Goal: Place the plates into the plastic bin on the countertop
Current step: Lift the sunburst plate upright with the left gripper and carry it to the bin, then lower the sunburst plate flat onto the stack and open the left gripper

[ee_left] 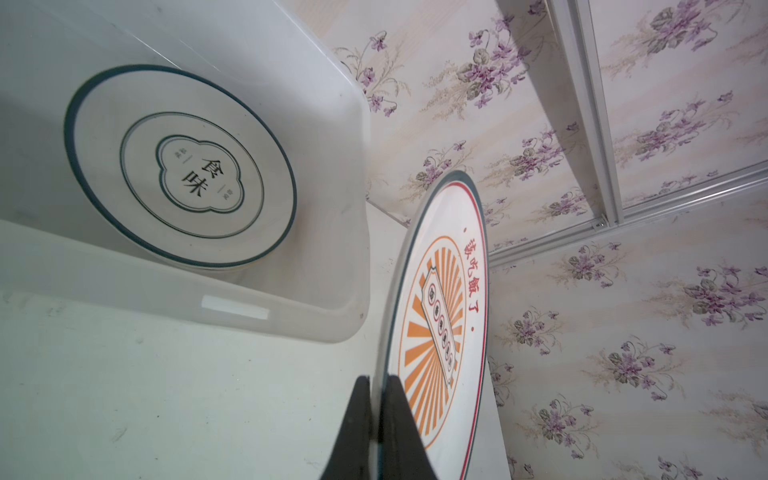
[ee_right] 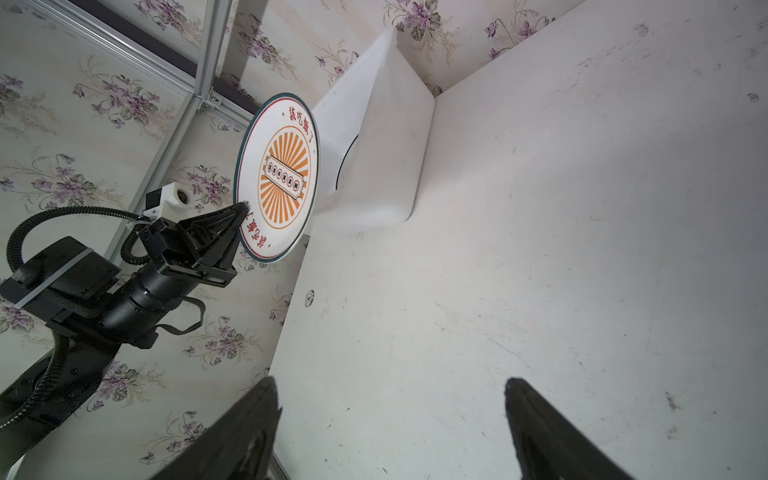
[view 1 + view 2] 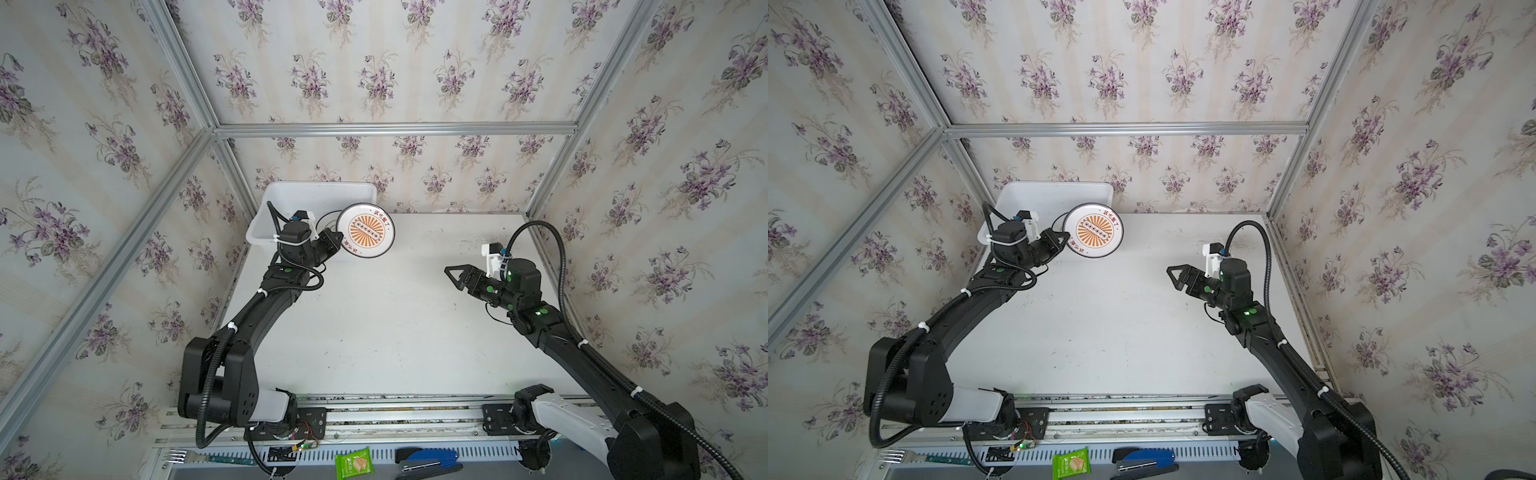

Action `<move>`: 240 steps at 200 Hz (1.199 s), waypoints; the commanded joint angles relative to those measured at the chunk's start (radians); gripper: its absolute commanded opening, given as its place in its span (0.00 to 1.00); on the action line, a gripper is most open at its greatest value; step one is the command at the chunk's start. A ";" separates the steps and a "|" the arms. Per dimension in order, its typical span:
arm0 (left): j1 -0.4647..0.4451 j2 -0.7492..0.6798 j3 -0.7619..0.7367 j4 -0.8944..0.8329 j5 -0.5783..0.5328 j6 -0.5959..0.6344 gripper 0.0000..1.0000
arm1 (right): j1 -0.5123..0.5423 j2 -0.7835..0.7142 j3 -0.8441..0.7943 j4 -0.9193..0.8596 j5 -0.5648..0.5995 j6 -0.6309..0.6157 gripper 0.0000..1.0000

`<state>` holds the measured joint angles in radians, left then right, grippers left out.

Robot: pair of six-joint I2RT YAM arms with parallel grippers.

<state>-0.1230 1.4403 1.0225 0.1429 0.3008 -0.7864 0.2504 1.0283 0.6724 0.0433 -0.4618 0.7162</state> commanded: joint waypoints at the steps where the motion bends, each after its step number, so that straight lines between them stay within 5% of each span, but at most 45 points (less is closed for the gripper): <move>1: 0.037 0.038 0.033 0.025 -0.009 0.014 0.00 | 0.000 0.001 0.008 -0.007 0.017 -0.027 0.87; 61: 0.121 0.215 0.214 -0.071 -0.060 0.080 0.00 | 0.000 -0.008 0.004 -0.042 0.027 -0.044 0.88; 133: 0.119 0.392 0.447 -0.277 -0.255 0.217 0.00 | 0.000 -0.045 -0.011 -0.085 0.052 -0.057 0.88; 240: 0.082 0.643 0.741 -0.492 -0.310 0.301 0.01 | 0.000 -0.050 -0.013 -0.098 0.066 -0.049 0.88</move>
<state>-0.0357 2.0548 1.7248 -0.3019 0.0158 -0.5255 0.2493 0.9825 0.6590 -0.0616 -0.4126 0.6724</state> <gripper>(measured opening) 0.081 0.877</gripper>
